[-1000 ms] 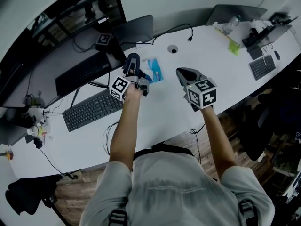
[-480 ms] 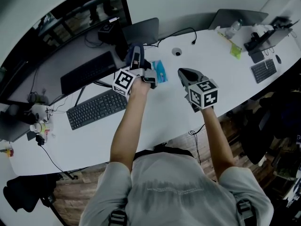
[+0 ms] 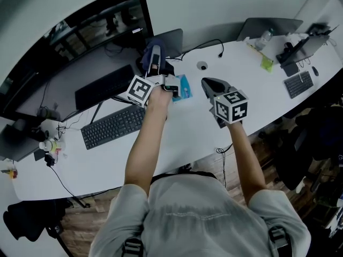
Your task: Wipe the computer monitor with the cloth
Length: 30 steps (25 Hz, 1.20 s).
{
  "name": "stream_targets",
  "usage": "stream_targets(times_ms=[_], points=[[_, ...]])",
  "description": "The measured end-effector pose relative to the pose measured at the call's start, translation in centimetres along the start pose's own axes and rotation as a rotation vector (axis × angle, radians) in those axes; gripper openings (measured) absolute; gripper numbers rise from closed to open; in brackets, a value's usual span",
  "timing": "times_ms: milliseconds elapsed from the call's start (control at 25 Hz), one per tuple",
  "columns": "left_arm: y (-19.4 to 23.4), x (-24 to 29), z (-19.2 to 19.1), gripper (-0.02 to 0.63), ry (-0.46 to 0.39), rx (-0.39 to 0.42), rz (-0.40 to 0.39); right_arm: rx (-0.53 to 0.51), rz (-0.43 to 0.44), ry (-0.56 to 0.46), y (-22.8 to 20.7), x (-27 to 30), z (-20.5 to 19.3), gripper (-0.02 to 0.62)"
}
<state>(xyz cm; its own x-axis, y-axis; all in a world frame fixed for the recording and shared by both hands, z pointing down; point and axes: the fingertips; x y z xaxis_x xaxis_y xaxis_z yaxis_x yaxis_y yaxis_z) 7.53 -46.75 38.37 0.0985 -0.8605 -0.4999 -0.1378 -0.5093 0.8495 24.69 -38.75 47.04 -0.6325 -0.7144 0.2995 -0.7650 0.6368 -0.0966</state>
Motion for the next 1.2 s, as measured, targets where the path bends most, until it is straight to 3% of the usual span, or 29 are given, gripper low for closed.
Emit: stream_targets(times_ms=[440, 680, 920, 1000, 1120, 1200], points=[[-7.2, 2.6, 1.7, 0.051, 0.004, -0.010, -0.116, -0.091, -0.036, -0.068, 2.8, -1.4, 5.1, 0.002], [-9.2, 3.0, 2.6, 0.051, 0.008, -0.064, -0.148, -0.070, -0.071, -0.102, 3.4, -1.9, 6.3, 0.002], [-11.3, 2.3, 3.1, 0.051, 0.069, -0.052, -0.199, -0.077, -0.084, -0.117, 4.5, -1.8, 7.5, 0.002], [-12.1, 1.9, 2.8, 0.051, 0.158, 0.047, -0.211, -0.085, -0.081, -0.129, 5.1, -1.6, 8.2, 0.002], [-13.0, 0.5, 2.0, 0.051, 0.403, 0.460, -0.216, -0.108, -0.060, -0.151, 6.3, -1.1, 9.3, 0.002], [-13.8, -0.6, 2.8, 0.051, 0.486, 0.664, -0.235, -0.137, -0.047, -0.157, 7.0, -0.5, 9.8, 0.002]])
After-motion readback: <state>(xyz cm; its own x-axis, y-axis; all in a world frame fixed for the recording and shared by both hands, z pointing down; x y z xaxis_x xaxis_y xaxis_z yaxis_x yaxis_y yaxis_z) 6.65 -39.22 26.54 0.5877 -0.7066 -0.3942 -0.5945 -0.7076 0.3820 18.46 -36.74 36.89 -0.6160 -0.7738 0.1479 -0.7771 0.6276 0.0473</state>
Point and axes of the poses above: the fingertips, and each gripper's own axes: x forward along the fingers, y to its left, z out of its top, and after that the axes turned 5 degrees about -y, right-handed
